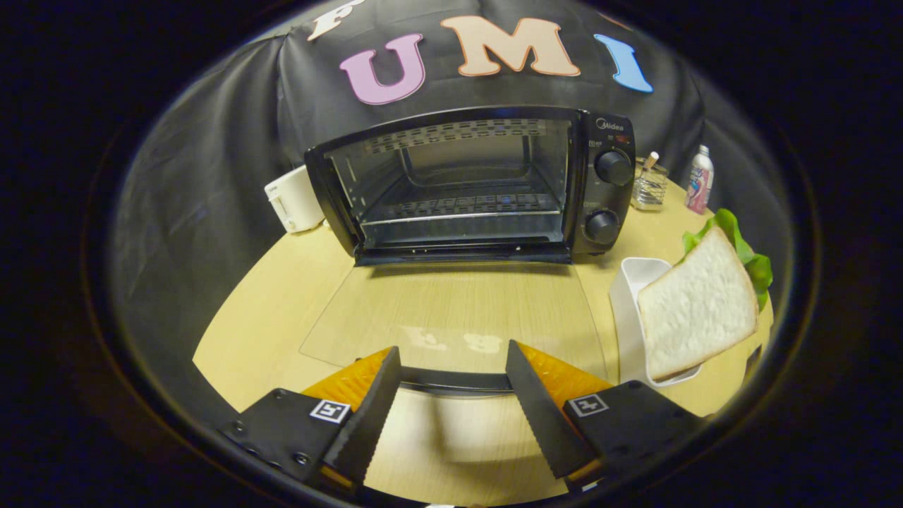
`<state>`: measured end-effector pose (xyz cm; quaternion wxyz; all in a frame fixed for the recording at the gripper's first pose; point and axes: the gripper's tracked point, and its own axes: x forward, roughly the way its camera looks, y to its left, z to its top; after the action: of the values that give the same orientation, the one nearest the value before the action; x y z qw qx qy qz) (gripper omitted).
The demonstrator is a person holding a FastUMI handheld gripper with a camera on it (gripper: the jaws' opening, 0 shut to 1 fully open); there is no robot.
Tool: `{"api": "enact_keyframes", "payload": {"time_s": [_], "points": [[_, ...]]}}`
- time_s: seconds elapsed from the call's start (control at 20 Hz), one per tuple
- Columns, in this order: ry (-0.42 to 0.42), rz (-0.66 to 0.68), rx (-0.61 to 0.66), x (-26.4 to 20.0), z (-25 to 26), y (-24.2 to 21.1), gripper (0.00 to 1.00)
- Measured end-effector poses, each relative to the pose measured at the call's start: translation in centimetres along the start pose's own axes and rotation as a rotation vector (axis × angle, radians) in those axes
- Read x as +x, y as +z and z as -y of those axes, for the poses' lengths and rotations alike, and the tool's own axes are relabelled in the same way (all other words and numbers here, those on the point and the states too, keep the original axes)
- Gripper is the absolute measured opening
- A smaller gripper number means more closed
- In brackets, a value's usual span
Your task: Open the toaster oven, put the food inside, and close the toaster oven door.
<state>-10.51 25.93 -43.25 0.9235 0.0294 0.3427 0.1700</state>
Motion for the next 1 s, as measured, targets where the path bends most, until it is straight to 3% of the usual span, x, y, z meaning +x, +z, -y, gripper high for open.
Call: {"api": "enact_keyframes", "payload": {"time_s": [0.3, 0.6, 0.8, 1.0], "points": [[0.031, -0.016, 0.004, -0.8, -0.2, 0.8, 0.96], [0.095, 0.070, -0.003, -5.7, -0.2, 8.8, 0.96], [0.073, 0.023, 0.034, -8.6, 5.3, 12.5, 0.96], [-0.009, -0.056, 0.034, -10.2, 12.7, 13.5, 0.96]]}}
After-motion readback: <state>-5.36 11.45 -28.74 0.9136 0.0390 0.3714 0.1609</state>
